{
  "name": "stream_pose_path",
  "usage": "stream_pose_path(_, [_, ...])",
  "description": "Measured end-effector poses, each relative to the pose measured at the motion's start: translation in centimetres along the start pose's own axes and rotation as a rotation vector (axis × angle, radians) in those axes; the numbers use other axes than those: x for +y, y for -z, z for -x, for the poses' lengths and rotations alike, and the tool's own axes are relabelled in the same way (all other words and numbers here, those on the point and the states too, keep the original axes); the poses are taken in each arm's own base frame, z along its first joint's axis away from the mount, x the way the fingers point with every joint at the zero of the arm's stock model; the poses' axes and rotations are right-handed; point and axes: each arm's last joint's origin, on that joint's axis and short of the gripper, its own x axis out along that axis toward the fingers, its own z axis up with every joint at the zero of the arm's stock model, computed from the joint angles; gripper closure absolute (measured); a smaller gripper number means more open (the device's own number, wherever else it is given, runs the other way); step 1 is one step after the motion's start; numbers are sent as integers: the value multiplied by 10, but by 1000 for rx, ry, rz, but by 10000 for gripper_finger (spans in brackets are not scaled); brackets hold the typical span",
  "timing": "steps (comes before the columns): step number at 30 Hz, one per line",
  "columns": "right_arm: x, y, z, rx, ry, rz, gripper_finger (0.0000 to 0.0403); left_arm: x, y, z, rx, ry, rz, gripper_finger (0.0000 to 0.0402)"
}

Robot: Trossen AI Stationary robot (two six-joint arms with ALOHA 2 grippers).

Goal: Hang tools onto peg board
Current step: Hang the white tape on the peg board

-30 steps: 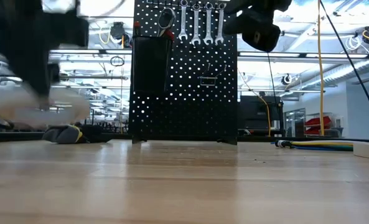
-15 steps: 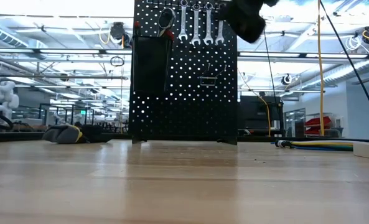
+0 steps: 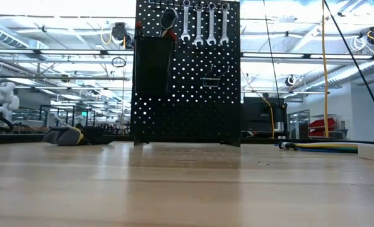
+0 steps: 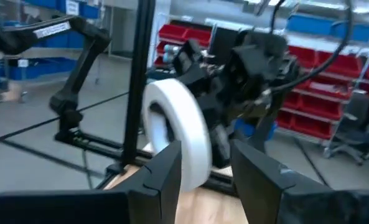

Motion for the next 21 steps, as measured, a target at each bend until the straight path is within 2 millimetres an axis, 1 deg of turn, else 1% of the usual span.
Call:
stream_pose_path(3, [0,-1,0,-14,11,33,270,2,1,-1,8,-2,4,345])
stream_pose_path(7, [5,5,-4,7,-3,190,270,5,4,-5,26,-6,49,345])
stream_pose_path(9, [6,6,-5,6,-8,237,270,7,6,-6,42,-3,75,345])
stream_pose_path(13, [6,5,-5,2,4,225,265,9,8,-8,53,-1,99,345])
stream_pose_path(16, [5,5,-5,9,16,183,243,10,8,-8,53,-5,127,345])
stream_pose_path(21, [6,9,-7,25,12,150,188,10,7,-8,44,-4,157,345])
